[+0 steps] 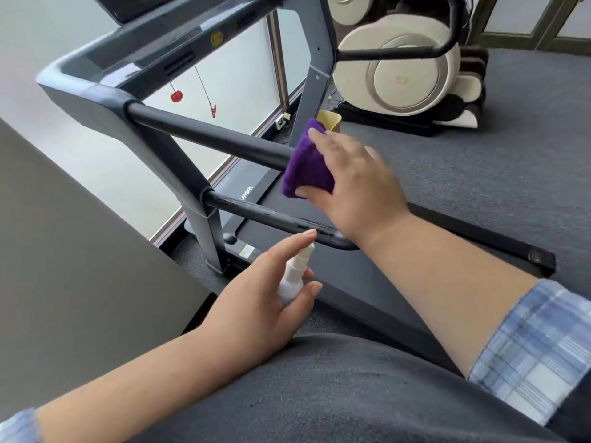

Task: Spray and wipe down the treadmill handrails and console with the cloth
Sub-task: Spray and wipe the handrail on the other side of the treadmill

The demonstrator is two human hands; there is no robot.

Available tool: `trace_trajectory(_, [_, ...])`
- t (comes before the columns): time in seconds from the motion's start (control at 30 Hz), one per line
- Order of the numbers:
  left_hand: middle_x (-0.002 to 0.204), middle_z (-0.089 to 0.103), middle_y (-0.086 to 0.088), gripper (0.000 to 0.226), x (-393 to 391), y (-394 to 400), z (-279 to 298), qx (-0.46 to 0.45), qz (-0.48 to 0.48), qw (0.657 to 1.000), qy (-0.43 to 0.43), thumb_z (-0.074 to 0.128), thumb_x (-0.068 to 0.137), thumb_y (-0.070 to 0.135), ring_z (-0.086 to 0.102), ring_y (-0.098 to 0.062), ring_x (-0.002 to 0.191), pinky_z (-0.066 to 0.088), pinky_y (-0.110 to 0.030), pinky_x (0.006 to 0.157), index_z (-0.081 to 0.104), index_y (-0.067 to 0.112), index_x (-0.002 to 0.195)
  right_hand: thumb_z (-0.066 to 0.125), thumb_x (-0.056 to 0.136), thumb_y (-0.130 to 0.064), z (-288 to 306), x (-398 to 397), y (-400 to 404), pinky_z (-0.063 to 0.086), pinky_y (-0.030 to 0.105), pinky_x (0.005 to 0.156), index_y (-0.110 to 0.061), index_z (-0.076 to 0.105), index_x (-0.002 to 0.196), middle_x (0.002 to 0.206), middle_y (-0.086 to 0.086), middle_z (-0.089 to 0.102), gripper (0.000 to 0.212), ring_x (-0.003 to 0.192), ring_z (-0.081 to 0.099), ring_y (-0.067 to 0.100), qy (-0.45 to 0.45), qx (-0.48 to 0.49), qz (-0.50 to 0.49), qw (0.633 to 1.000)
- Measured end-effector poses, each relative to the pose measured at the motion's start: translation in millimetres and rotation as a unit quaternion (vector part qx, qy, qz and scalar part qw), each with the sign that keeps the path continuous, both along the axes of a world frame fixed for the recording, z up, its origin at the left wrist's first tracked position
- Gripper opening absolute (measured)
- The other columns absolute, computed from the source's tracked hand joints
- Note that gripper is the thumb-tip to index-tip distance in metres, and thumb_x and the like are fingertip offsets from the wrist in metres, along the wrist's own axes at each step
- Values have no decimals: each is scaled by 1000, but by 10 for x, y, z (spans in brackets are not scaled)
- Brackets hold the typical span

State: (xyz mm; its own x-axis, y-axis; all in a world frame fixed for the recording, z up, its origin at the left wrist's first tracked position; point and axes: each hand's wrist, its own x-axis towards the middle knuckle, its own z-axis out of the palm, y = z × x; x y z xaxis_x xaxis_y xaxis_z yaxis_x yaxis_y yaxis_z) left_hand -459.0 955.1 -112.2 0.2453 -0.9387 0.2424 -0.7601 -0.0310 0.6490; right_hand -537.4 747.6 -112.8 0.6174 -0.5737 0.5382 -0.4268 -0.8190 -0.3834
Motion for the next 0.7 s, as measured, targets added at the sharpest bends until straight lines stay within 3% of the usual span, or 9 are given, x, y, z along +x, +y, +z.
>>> trace_trajectory(0.1, [101,59,25,60,56,15,-7,2,10,1000,3,56,86,47,61,3,89,40,-5,78,24,66,133,68,85,-54,-272,-203,22,39,42,107,-22,38,151,149,9,44,79,132,47,31,-73,43,-18,996])
trace_trajectory(0.23, [101,59,25,61,111,40,-24,4,15,1000,4,58,87,44,62,1,89,40,-6,78,24,64,134,68,83,-57,-626,-445,151,28,11,105,-20,31,153,149,10,40,88,130,37,4,-149,162,-35,975])
trace_trajectory(0.3, [101,60,24,64,141,17,-39,11,16,1000,2,62,87,40,62,-1,88,41,-7,77,24,65,133,67,81,-60,-731,-517,160,23,2,103,-22,27,154,148,2,38,91,129,32,-5,-155,215,-35,964])
trace_trajectory(0.37, [102,60,24,63,170,-1,-23,12,17,1000,2,61,87,41,62,-3,89,43,-10,77,24,65,132,65,82,-60,-758,-562,168,21,2,106,-22,25,155,150,-3,36,91,134,31,-3,-152,233,-30,960])
trace_trajectory(0.53, [104,59,25,64,257,-58,18,-5,14,1000,-4,62,86,41,60,-1,93,41,-8,79,24,70,129,60,84,-59,-516,-447,131,17,2,106,-13,28,155,153,11,39,91,139,34,14,-97,152,-46,983])
trace_trajectory(0.7, [105,57,28,68,428,-118,-11,-17,14,1000,-6,66,88,36,59,3,95,39,-5,82,24,71,129,59,83,-58,-393,-320,145,36,29,106,-11,25,154,151,15,42,92,135,38,23,-39,48,-85,994])
